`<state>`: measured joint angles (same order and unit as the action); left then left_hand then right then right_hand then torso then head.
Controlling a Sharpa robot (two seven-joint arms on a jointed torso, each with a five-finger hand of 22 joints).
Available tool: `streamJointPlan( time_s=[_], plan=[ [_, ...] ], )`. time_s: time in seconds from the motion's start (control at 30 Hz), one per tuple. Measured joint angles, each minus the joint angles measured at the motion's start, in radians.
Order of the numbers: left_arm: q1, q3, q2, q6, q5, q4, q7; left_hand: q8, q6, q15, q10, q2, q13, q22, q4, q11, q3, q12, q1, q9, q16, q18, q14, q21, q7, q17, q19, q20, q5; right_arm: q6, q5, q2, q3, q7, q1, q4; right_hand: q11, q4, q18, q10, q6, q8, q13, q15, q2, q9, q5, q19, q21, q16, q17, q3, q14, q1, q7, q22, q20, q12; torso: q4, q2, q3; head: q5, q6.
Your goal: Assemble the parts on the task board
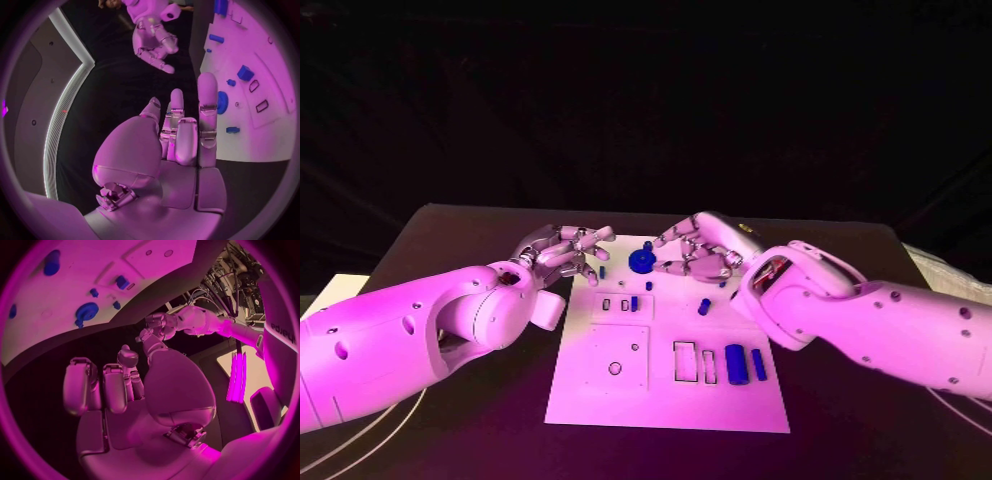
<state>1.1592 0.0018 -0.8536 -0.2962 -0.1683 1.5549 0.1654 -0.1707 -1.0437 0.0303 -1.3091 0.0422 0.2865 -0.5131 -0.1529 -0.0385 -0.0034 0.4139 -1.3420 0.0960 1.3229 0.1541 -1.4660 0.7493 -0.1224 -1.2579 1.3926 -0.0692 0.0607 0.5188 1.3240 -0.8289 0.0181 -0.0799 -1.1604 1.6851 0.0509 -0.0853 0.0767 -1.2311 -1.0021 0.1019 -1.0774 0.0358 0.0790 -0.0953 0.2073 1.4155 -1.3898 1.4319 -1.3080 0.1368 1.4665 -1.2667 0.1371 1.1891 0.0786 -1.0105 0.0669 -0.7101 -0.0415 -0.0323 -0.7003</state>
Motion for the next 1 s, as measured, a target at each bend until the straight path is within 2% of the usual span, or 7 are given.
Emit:
streamJointPlan(
  time_s=[0.07,0.17,0.33,0.47,0.63,0.83,1.0],
  plan=[
    [0.02,0.0,0.007,0.031,-0.081,-0.01,-0.086,-0.032,-0.012,0.013,0.031,0.001,0.123,-0.139,-0.023,0.019,-0.008,0.143,0.026,0.02,0.087,-0.022,-0.001,0.134,0.013,-0.041,-0.006,0.004,0.0,-0.01,-0.081,-0.038,0.0,0.032,-0.026,0.002,-0.001,0.0,0.0,0.001,0.0,0.0,0.002,0.0,-0.006,0.0,0.0,-0.003,0.004,0.0,0.0,0.0,0.0,-0.006,0.0,-0.001,-0.003,0.0,-0.0028,0.006,0.003,0.004,-0.002],
    [0.051,0.001,0.025,0.09,-0.217,-0.029,-0.227,-0.077,-0.031,0.014,0.046,0.001,0.303,-0.292,-0.072,0.018,-0.037,0.33,0.079,0.049,0.165,-0.022,0.0,0.269,0.026,-0.05,-0.011,0.011,0.0,-0.023,-0.185,-0.086,0.0,0.062,-0.056,-0.006,-0.001,0.006,0.0,0.001,0.0,0.0,0.004,0.0,-0.021,0.0,0.008,-0.003,0.004,-0.006,0.0,0.006,0.0,-0.021,0.0,-0.001,-0.003,0.0,-0.0072,0.015,0.0065,0.009,-0.006],
    [0.086,0.001,0.063,0.186,-0.428,-0.055,-0.436,-0.197,-0.022,0.031,0.033,0.009,0.595,-0.584,-0.133,0.033,-0.097,0.612,0.112,0.142,0.245,-0.061,-0.001,0.509,0.051,-0.05,0.028,0.024,0.0,-0.035,-0.304,-0.132,0.0,0.085,-0.077,-0.031,-0.001,0.006,0.0,0.001,0.0,0.0,0.005,0.0,-0.021,0.0,0.008,-0.003,0.004,-0.008,0.0,0.006,0.0,-0.021,0.0,-0.001,-0.003,0.0,-0.015,0.027,0.0126,0.022,-0.011],
    [0.099,0.001,0.102,0.255,-0.56,-0.083,-0.573,-0.259,0.016,0.032,0.043,0.017,0.641,-0.702,-0.134,0.044,-0.127,0.651,0.12,0.201,0.246,-0.077,0.0,0.594,0.053,-0.05,0.063,0.029,0.0,-0.041,-0.358,-0.145,-0.003,0.094,-0.081,-0.043,-0.001,0.006,0.0,0.001,0.0,0.0,0.006,0.0,-0.021,0.0,0.008,-0.003,0.004,-0.008,0.0,0.006,0.0,-0.021,0.0,-0.002,-0.003,0.0,-0.0196,0.033,0.017,0.029,-0.016],
    [0.106,0.0,0.154,0.331,-0.679,-0.123,-0.689,-0.312,0.037,0.032,0.048,0.029,0.657,-0.746,-0.134,0.044,-0.141,0.664,0.116,0.253,0.246,-0.077,0.0,0.622,0.058,-0.05,0.069,0.03,0.0,-0.049,-0.393,-0.148,-0.005,0.099,-0.083,-0.048,0.0,0.006,0.0,0.003,0.0,0.0,0.014,0.0,-0.021,0.0,0.012,-0.003,0.008,-0.011,0.0,0.006,0.0,-0.021,0.0,-0.008,-0.003,0.011,-0.0223,0.035,0.0198,0.03,-0.02],
    [0.11,-0.002,0.211,0.404,-0.768,-0.168,-0.755,-0.374,0.069,0.04,0.047,0.042,0.687,-0.784,-0.136,0.045,-0.171,0.686,0.124,0.323,0.246,-0.092,0.0,0.645,0.064,-0.05,0.073,0.033,0.0,-0.06,-0.41,-0.146,-0.006,0.099,-0.084,-0.053,-0.001,0.006,0.0,0.008,0.0,0.0,0.02,0.0,-0.025,0.0,0.012,-0.003,0.008,-0.012,0.0,0.006,0.0,-0.025,0.0,-0.01,-0.003,0.015,-0.0218,0.035,0.0207,0.032,-0.022],
    [0.111,-0.005,0.243,0.456,-0.812,-0.2,-0.782,-0.397,0.083,0.039,0.044,0.05,0.693,-0.795,-0.138,0.048,-0.191,0.693,0.132,0.355,0.246,-0.092,0.0,0.651,0.064,-0.05,0.073,0.033,0.0,-0.07,-0.415,-0.142,-0.008,0.095,-0.084,-0.059,-0.001,0.006,0.0,0.033,0.002,0.0,0.05,0.0,-0.025,0.0,0.017,-0.014,0.018,-0.026,0.009,0.006,0.0,-0.025,-0.002,-0.031,-0.003,0.054,-0.0227,0.034,0.0199,0.035,-0.022]
  ],
)
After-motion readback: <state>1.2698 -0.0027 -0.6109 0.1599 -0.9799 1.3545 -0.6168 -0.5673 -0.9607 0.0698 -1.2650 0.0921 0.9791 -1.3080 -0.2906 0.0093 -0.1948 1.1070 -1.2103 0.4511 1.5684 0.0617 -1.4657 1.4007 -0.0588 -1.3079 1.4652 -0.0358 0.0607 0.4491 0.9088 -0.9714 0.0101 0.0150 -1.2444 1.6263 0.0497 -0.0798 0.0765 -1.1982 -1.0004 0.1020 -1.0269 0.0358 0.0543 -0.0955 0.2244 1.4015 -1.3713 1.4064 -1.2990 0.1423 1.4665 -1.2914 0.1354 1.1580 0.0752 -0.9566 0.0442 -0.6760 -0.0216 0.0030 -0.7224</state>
